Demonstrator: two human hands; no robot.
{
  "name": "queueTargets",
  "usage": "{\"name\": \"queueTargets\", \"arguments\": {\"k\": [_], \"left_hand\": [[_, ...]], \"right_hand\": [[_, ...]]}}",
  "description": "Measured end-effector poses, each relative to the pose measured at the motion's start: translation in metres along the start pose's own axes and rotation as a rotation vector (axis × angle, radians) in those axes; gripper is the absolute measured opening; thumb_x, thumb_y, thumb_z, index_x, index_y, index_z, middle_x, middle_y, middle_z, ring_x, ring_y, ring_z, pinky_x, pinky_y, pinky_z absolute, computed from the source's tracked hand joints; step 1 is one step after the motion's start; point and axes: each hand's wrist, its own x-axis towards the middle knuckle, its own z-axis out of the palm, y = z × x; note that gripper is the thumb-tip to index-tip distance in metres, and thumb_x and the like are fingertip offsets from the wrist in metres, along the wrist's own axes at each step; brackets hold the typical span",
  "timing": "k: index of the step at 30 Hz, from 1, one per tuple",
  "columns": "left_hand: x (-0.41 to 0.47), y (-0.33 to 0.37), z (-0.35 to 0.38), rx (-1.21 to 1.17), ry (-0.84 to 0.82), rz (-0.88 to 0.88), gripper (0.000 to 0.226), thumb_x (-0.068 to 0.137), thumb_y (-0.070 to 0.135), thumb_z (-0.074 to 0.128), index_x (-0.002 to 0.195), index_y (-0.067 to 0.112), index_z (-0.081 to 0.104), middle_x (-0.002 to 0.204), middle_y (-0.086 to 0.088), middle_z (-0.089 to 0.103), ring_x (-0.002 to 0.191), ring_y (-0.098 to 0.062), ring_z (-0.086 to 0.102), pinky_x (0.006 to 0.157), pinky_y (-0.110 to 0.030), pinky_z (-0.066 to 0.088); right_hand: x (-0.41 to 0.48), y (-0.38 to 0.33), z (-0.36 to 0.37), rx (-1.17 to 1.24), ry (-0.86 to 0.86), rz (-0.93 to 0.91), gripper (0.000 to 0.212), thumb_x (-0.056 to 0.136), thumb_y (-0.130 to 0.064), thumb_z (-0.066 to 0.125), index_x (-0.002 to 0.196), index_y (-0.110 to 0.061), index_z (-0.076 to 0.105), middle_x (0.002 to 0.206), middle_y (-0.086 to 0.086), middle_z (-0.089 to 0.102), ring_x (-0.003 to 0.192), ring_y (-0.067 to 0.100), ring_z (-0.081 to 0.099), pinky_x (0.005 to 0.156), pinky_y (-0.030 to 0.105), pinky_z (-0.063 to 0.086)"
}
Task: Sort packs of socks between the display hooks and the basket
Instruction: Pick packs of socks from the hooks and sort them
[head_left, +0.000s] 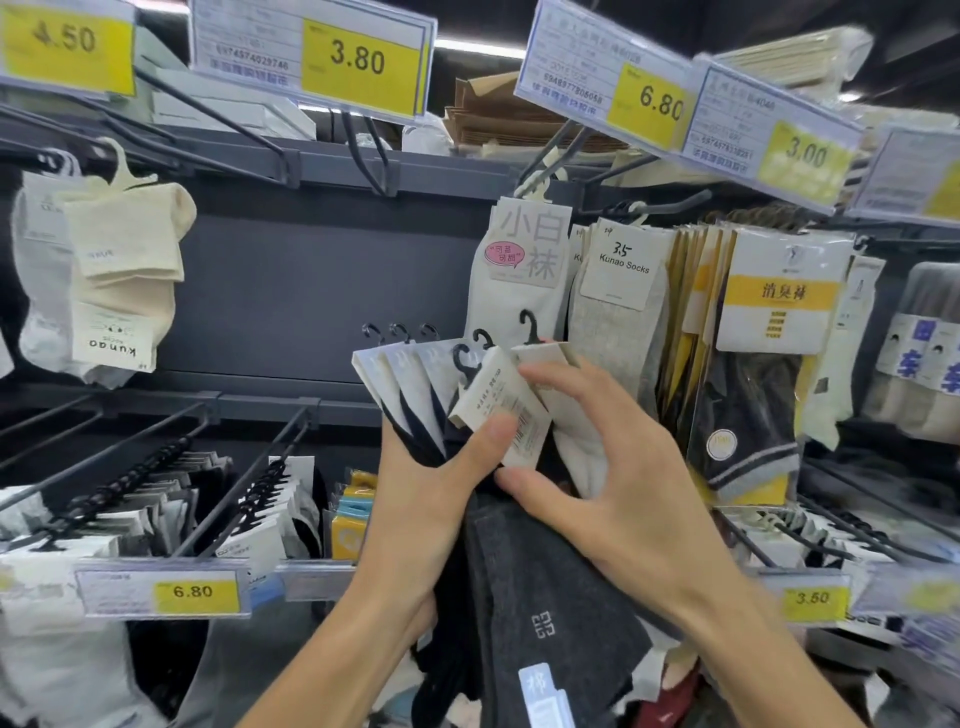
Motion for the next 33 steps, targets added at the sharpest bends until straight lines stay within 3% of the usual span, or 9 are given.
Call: {"name": "queueTargets", "arguments": {"k": [3, 5, 10, 14, 17, 23, 26, 30, 33], "left_hand": [[-0.001, 0.000, 0.001, 0.029, 0.012, -0.013, 0.073, 0.068, 0.045, 0.085, 0.132, 0.023, 0.056, 0.122, -0.004, 0.071, 0.114, -0.023, 0.068, 0.093, -0.040, 0.054], [-0.001, 0.000, 0.001, 0.034, 0.011, -0.023, 0.081, 0.065, 0.048, 0.087, 0.134, 0.021, 0.054, 0.123, -0.005, 0.071, 0.115, -0.024, 0.068, 0.095, -0.043, 0.052], [-0.001, -0.002, -0.002, 0.029, 0.006, -0.015, 0.069, 0.072, 0.034, 0.082, 0.134, 0.019, 0.055, 0.120, -0.005, 0.072, 0.110, -0.024, 0.070, 0.082, -0.027, 0.058], [0.000, -0.007, -0.003, 0.034, 0.042, -0.042, 0.056, 0.077, 0.027, 0.079, 0.129, 0.023, 0.059, 0.118, -0.003, 0.074, 0.108, -0.022, 0.071, 0.081, -0.028, 0.059], [0.003, -0.010, -0.005, 0.045, 0.070, -0.073, 0.054, 0.075, 0.019, 0.078, 0.126, 0.022, 0.061, 0.113, -0.004, 0.075, 0.103, -0.024, 0.073, 0.076, -0.031, 0.060], [0.004, -0.012, -0.008, 0.078, 0.155, -0.124, 0.055, 0.065, 0.015, 0.075, 0.118, 0.023, 0.063, 0.104, -0.001, 0.077, 0.095, -0.023, 0.075, 0.073, -0.036, 0.059], [0.004, -0.011, -0.011, 0.071, 0.179, -0.159, 0.050, 0.069, 0.010, 0.077, 0.116, 0.023, 0.064, 0.103, -0.002, 0.078, 0.091, -0.023, 0.076, 0.070, -0.036, 0.058], [0.006, -0.010, -0.015, 0.015, 0.198, -0.223, 0.057, 0.063, 0.011, 0.078, 0.117, 0.022, 0.065, 0.105, -0.005, 0.077, 0.093, -0.031, 0.075, 0.075, -0.043, 0.057], [0.006, -0.008, -0.015, -0.009, 0.210, -0.245, 0.051, 0.066, 0.008, 0.078, 0.113, 0.024, 0.066, 0.103, -0.006, 0.078, 0.091, -0.032, 0.075, 0.079, -0.046, 0.057]], "right_hand": [[0.003, 0.001, 0.001, 0.025, 0.015, 0.017, 0.061, 0.078, -0.045, 0.078, 0.131, -0.047, 0.047, 0.141, -0.022, 0.050, 0.135, -0.004, 0.042, 0.112, 0.028, 0.040], [0.004, 0.003, 0.000, 0.060, 0.029, 0.043, 0.059, 0.077, -0.044, 0.080, 0.127, -0.049, 0.047, 0.135, -0.028, 0.053, 0.130, -0.008, 0.045, 0.105, 0.012, 0.037], [0.004, 0.009, -0.002, 0.159, 0.042, 0.003, 0.043, 0.094, -0.036, 0.055, 0.135, -0.044, 0.047, 0.139, -0.036, 0.047, 0.134, -0.013, 0.037, 0.101, -0.001, 0.026], [0.004, 0.017, 0.000, 0.248, 0.010, -0.097, 0.061, 0.100, -0.005, 0.035, 0.149, -0.042, 0.037, 0.149, -0.031, 0.040, 0.142, -0.006, 0.034, 0.110, 0.007, 0.028], [0.004, 0.022, 0.001, 0.251, 0.039, -0.117, 0.073, 0.093, 0.009, 0.031, 0.145, -0.040, 0.046, 0.148, -0.022, 0.048, 0.142, 0.005, 0.039, 0.115, 0.018, 0.030], [0.007, 0.026, -0.005, 0.492, 0.182, 0.001, 0.032, 0.097, -0.029, 0.049, 0.127, -0.038, 0.054, 0.125, -0.018, 0.062, 0.118, 0.009, 0.060, 0.094, 0.023, 0.051], [0.009, 0.031, -0.009, 0.477, 0.264, 0.041, 0.040, 0.095, -0.014, 0.062, 0.124, -0.040, 0.053, 0.121, -0.017, 0.063, 0.112, 0.010, 0.064, 0.086, 0.024, 0.057], [0.017, 0.039, -0.023, 0.426, 0.326, 0.074, 0.058, 0.090, -0.014, 0.065, 0.136, -0.044, 0.048, 0.141, -0.019, 0.053, 0.131, 0.008, 0.052, 0.105, 0.036, 0.049], [0.028, 0.045, -0.040, 0.388, 0.410, 0.129, 0.055, 0.090, -0.022, 0.065, 0.135, -0.047, 0.048, 0.141, -0.012, 0.056, 0.132, 0.014, 0.053, 0.109, 0.049, 0.044]]}}
